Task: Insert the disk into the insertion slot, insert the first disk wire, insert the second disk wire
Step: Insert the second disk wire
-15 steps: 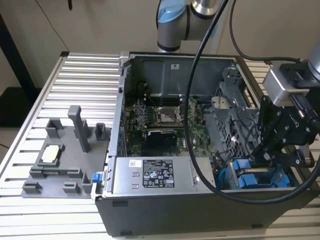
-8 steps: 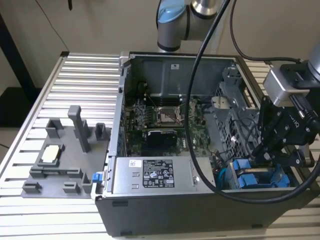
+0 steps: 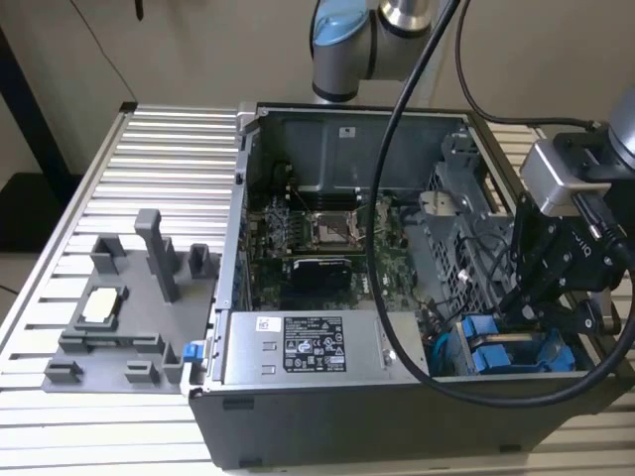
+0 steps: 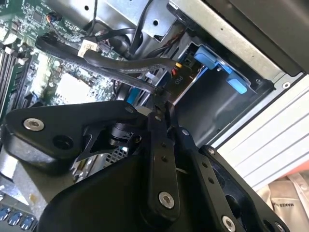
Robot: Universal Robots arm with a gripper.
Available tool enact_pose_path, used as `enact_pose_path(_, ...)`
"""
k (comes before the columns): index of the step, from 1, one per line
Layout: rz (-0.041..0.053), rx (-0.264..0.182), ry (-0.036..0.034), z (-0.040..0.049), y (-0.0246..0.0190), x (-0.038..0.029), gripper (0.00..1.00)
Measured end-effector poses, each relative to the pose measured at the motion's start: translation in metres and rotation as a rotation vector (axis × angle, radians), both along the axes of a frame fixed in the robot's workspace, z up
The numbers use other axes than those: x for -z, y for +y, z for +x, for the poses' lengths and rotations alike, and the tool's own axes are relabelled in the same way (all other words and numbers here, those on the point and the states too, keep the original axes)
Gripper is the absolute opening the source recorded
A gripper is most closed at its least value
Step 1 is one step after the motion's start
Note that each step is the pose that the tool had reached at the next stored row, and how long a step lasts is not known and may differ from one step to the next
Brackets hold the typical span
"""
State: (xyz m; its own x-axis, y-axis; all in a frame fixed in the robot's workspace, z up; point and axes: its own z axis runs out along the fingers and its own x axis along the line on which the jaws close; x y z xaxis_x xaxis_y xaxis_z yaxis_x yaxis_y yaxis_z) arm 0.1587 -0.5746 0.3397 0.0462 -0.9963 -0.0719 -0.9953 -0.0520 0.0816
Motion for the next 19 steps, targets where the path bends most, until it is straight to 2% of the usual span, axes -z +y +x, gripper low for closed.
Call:
enact_pose_path(5, -0.0031, 0.001, 0.0, -0.0001, 0.0, 0.0041, 0.16)
enact_pose_path(8, -0.0017, 0.001, -0.0003, 0.0001, 0.0, 0.0057, 0.16)
enact_pose_path(10, -0.0013, 0.001, 0.0003, 0.0002, -0.0002, 0.006, 0.18)
enact_pose_path(11, -0.0013, 0.002, 0.0014, 0.0001, -0.0003, 0.0059, 0.24)
enact_pose_path(14, 0.0008, 0.004, 0.0111, 0.0001, -0.0008, 0.0037, 0.24)
enact_pose_path(19, 0.0042, 0.007, 0.0307, 0.0, -0.0017, -0.0039, 0.24)
